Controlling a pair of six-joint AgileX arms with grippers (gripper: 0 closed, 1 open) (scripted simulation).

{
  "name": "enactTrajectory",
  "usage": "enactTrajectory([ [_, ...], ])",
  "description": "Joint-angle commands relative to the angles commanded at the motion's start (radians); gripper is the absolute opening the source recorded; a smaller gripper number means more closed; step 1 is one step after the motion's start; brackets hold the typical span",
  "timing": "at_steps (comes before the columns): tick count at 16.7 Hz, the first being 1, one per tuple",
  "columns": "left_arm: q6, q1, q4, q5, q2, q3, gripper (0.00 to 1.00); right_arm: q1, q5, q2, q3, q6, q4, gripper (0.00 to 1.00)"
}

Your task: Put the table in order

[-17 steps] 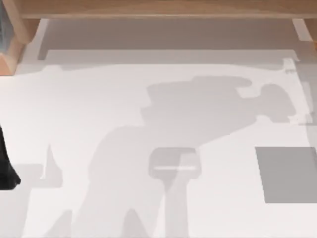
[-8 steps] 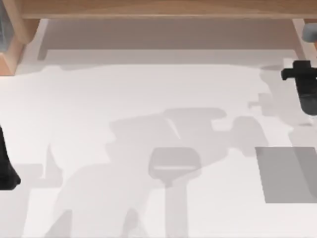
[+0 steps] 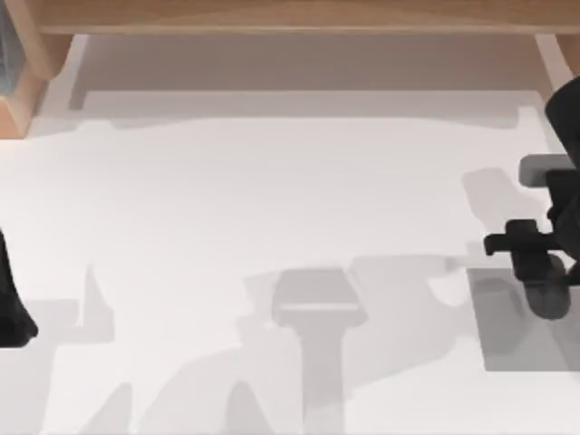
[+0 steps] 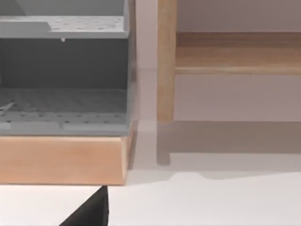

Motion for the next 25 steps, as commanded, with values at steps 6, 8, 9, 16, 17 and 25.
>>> enactTrajectory([
  [6, 0.000, 0.000, 0.000, 0.000, 0.000, 0.000, 1.00, 0.014, 0.002, -0.010, -0.052, 0.018, 0.011, 0.00],
  [8, 0.000, 0.000, 0.000, 0.000, 0.000, 0.000, 1.00, 0.014, 0.002, -0.010, -0.052, 0.018, 0.011, 0.00],
  [9, 0.000, 0.000, 0.000, 0.000, 0.000, 0.000, 1.00, 0.009, 0.001, -0.006, -0.051, 0.019, 0.010, 0.00],
  [16, 0.000, 0.000, 0.000, 0.000, 0.000, 0.000, 1.00, 0.010, 0.001, -0.025, -0.033, 0.019, 0.018, 0.00],
  [17, 0.000, 0.000, 0.000, 0.000, 0.000, 0.000, 1.00, 0.010, 0.001, -0.028, -0.029, 0.019, 0.020, 0.00],
  [25, 0.000, 0.000, 0.000, 0.000, 0.000, 0.000, 1.00, 0.011, 0.001, -0.054, -0.005, 0.019, 0.045, 0.00],
])
